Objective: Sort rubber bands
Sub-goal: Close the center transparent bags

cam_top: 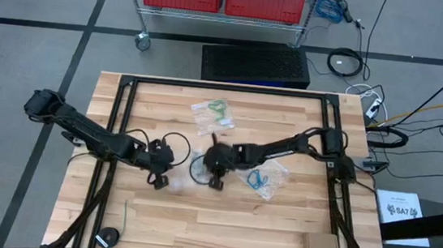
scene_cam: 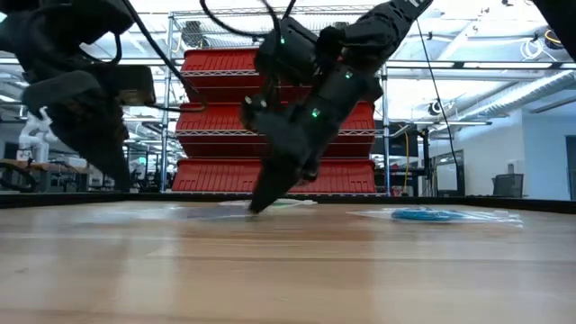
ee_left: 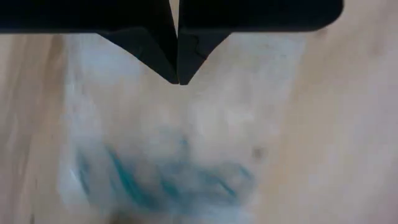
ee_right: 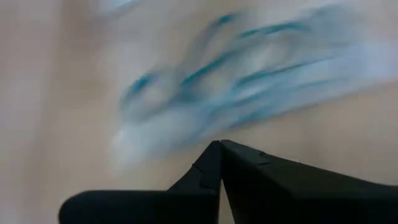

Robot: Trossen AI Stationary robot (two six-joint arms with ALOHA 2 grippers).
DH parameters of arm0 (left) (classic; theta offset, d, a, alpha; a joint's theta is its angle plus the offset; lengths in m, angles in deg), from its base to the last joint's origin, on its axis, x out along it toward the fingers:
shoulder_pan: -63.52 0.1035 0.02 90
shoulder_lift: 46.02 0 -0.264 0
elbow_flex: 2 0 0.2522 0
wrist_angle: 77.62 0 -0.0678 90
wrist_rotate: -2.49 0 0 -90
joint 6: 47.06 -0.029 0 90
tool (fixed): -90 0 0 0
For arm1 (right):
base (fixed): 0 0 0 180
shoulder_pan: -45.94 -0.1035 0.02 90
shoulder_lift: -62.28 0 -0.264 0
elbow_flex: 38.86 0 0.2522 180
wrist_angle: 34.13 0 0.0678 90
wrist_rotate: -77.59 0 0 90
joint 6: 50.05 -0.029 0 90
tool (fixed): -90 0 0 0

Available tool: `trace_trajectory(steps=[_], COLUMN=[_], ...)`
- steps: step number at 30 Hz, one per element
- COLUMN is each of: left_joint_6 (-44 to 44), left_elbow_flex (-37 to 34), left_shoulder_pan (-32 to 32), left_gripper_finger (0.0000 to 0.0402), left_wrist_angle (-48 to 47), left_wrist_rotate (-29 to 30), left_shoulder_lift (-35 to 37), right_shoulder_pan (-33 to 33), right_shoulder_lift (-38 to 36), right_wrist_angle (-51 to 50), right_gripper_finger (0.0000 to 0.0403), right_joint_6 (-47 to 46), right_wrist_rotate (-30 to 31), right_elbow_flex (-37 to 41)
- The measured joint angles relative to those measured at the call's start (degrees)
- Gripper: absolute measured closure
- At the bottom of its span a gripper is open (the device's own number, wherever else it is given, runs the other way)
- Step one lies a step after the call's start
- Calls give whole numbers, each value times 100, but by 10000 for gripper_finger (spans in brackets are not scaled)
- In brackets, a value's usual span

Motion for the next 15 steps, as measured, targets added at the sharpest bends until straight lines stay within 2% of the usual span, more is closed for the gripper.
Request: trace_trajectory(steps=[3, 8, 11, 15], left_joint_6=[-3, -19, -168, -339], left_elbow_flex=[0, 0, 0, 0], left_shoulder_pan=[0, -220, -432, -696], left_gripper_finger=[398, 399, 399, 399], left_wrist_angle=[-28, 18, 145, 285], left_wrist_rotate=[324, 768, 1058, 1398], left_shoulder_lift=[155, 604, 874, 1145], right_shoulder_pan=[-112, 202, 413, 739], right_shoulder_lift=[-99, -234, -113, 216], right_wrist_angle=[-114, 283, 883, 1454], right_gripper_finger=[403, 403, 403, 403], right_joint_6=[155, 881, 1319, 1662], right_wrist_rotate=[-346, 449, 301, -282], right_elbow_flex=[-80, -298, -296, -330])
